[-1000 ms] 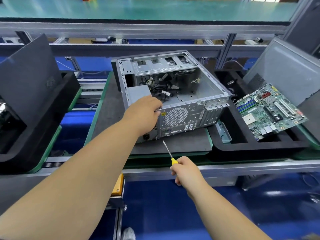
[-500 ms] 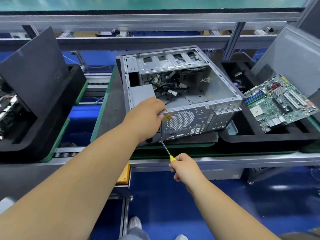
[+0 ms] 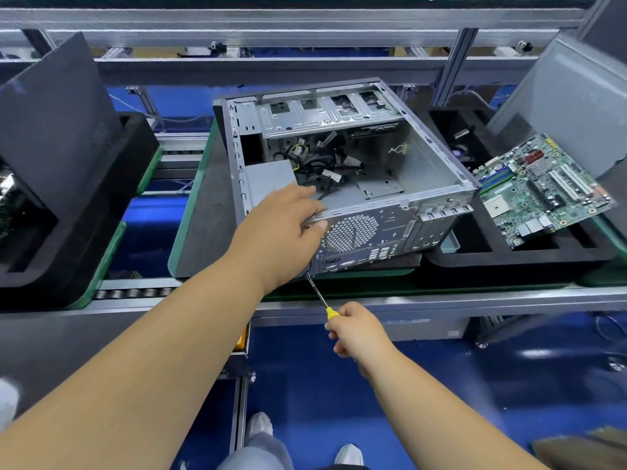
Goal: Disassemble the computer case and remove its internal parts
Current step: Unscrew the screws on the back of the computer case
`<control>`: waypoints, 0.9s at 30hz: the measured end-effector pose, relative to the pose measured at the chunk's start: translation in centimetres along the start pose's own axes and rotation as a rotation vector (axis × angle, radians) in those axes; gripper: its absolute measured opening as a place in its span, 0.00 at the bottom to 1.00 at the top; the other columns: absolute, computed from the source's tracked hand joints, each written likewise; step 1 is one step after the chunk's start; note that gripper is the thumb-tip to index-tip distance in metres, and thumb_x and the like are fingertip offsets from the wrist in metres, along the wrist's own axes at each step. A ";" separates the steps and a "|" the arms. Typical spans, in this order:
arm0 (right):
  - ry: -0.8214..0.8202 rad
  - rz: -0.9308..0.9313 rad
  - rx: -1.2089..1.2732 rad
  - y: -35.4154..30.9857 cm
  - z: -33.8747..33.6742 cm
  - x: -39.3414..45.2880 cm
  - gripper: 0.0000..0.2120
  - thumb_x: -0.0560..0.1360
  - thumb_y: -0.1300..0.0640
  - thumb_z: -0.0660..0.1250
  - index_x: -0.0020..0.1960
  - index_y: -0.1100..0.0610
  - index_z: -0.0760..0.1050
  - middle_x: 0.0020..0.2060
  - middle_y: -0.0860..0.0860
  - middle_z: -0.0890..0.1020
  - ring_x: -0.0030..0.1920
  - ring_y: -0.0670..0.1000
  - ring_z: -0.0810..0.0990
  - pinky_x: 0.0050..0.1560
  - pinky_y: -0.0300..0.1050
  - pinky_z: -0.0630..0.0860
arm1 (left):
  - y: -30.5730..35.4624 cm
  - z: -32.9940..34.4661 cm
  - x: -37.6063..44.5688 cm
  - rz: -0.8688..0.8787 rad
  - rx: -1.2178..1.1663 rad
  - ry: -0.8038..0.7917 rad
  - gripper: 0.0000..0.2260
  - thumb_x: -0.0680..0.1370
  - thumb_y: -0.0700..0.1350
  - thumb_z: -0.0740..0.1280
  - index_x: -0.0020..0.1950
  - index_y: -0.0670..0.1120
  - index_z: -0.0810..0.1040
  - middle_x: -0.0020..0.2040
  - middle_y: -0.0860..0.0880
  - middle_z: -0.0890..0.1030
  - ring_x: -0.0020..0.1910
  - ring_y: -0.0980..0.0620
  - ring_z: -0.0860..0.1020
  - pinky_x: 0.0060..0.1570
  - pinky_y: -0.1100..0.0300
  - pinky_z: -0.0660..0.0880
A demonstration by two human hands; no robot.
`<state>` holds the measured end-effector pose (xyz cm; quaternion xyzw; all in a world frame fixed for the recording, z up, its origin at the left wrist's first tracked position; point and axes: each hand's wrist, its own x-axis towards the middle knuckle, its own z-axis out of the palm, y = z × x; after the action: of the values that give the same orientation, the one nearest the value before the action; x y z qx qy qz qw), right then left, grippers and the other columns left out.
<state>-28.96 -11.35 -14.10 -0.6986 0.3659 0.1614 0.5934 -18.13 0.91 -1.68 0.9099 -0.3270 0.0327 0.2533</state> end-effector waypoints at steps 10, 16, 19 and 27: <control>-0.002 -0.016 -0.003 0.2 0.0 -0.2 0.03 0.75 0.61 0.64 0.44 0.56 0.70 0.41 0.56 0.78 0.36 0.54 0.73 0.27 0.39 0.71 | -1.4 5.0 -5.1 0.368 -0.107 0.176 0.09 0.78 0.39 0.64 0.57 0.44 0.79 0.49 0.52 0.78 0.47 0.57 0.73 0.50 0.63 0.72; 0.011 -0.024 0.004 0.8 0.2 -0.3 0.02 0.75 0.59 0.64 0.45 0.55 0.71 0.40 0.54 0.79 0.32 0.51 0.73 0.27 0.38 0.71 | -3.3 8.8 -6.1 -0.389 -0.332 -0.168 0.07 0.78 0.47 0.65 0.42 0.55 0.79 0.40 0.57 0.82 0.41 0.58 0.78 0.42 0.60 0.75; 0.009 -0.043 -0.008 0.7 0.2 -0.2 0.03 0.75 0.59 0.64 0.44 0.54 0.71 0.39 0.54 0.79 0.29 0.50 0.73 0.26 0.38 0.71 | -3.7 10.5 -6.0 -0.795 -0.720 -0.254 0.05 0.80 0.43 0.64 0.49 0.47 0.80 0.45 0.49 0.84 0.42 0.54 0.80 0.44 0.59 0.77; -0.031 -0.069 0.053 0.8 0.4 -0.7 0.01 0.77 0.61 0.64 0.47 0.56 0.73 0.37 0.54 0.80 0.28 0.48 0.74 0.30 0.41 0.74 | -2.9 11.6 -5.1 -1.108 -1.351 -0.103 0.08 0.82 0.41 0.61 0.59 0.44 0.77 0.54 0.45 0.83 0.54 0.50 0.81 0.50 0.60 0.77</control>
<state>-29.89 -10.80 -14.33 -0.6923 0.3366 0.1419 0.6223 -21.52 0.20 -14.17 0.5934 0.2018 -0.3372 0.7025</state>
